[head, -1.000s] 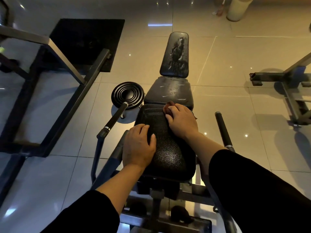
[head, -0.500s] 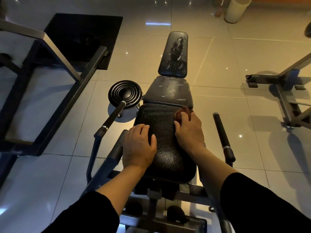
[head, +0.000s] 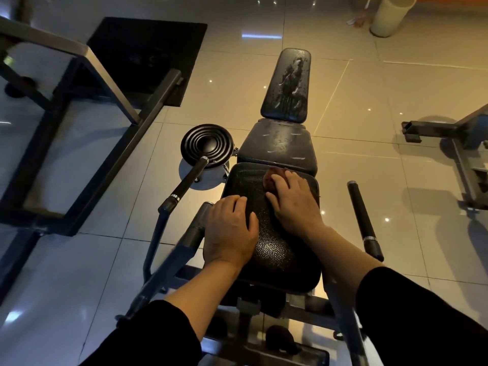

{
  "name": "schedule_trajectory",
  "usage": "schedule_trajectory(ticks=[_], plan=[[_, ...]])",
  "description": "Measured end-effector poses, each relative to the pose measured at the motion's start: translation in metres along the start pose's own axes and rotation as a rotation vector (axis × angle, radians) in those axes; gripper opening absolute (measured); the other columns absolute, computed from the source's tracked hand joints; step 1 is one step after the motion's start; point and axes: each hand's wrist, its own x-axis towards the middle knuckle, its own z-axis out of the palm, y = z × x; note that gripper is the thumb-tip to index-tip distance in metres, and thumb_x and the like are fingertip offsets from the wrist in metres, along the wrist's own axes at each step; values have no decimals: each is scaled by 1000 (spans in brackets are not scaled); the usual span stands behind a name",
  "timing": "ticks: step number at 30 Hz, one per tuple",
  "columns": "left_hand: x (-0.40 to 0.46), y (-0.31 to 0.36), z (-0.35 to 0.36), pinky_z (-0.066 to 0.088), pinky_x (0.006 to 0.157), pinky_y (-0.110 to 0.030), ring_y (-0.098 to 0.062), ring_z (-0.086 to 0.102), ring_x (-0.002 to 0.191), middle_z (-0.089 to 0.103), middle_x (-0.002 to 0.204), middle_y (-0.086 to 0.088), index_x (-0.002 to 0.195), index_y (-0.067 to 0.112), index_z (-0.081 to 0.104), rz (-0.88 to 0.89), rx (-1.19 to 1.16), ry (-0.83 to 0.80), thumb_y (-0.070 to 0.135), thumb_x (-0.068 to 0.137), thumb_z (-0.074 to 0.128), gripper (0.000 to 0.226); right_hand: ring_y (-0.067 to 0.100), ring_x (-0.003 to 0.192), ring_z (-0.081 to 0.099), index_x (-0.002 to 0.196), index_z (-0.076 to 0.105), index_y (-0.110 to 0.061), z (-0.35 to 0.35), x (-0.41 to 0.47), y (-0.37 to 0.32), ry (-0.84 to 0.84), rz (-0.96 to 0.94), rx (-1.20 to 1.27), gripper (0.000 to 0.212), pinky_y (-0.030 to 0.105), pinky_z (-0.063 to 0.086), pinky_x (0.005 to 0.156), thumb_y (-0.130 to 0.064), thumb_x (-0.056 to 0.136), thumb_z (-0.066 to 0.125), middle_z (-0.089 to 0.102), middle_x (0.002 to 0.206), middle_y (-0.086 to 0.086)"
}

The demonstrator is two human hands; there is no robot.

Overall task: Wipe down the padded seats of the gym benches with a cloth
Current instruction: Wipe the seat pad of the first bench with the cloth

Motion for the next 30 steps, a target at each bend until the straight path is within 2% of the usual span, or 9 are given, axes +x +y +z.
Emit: schedule_trajectory(ticks=[6,8,13,15,19,23,27,30], plan=[[0,-1,3,53,82,-39,-25,63,95,66,104,-9,111,9,66,3,11,44,30,84,55,37,30,124,42,134,48,-13,-2,36,-5,51,88,52,43,43,29,110,-38,99,43,50,134,15],[0,-1,4,53,81,-39,-25,61,95,65,104,-8,111,10,65,14,18,45,31,85,55,34,29,127,40,137,46,-15,2,45,-24,15,45,83,44,42,29,113,-38,100,42,48,137,13],[1,-2,1,53,82,-35,-22,57,93,63,103,-8,109,11,60,-80,-97,34,26,90,58,24,27,146,18,147,35,-21,7,48,-52,-147,-184,117,48,39,14,119,-39,102,40,26,157,10],[0,-2,2,54,75,-35,-21,57,88,63,98,-8,105,11,60,-44,-66,56,26,88,56,23,24,146,19,147,35,-24,4,48,-37,-176,-215,117,49,39,18,118,-40,101,42,26,158,6],[1,-5,6,52,68,-31,-21,57,85,63,95,-7,101,10,60,-23,-31,103,25,83,59,23,25,139,31,142,40,-21,6,55,-28,-82,-105,112,46,39,26,114,-38,100,45,36,151,8],[2,-4,6,52,74,-32,-21,57,91,63,101,-8,106,10,60,-22,-33,96,25,85,61,26,29,134,36,139,43,-19,8,65,-38,-104,-81,91,43,40,28,113,-37,100,45,42,145,10],[-1,-4,3,53,85,-37,-23,54,102,59,110,-10,111,9,56,-71,-150,159,15,86,53,26,29,138,30,144,38,-21,5,62,-48,-146,-118,70,47,41,23,115,-37,100,45,36,149,11],[-9,-5,-4,44,90,-23,-14,49,102,59,109,-10,106,10,57,-89,-286,341,6,83,45,26,27,143,24,144,38,-24,6,42,-58,-189,-224,82,48,41,22,117,-37,99,48,31,153,8]])
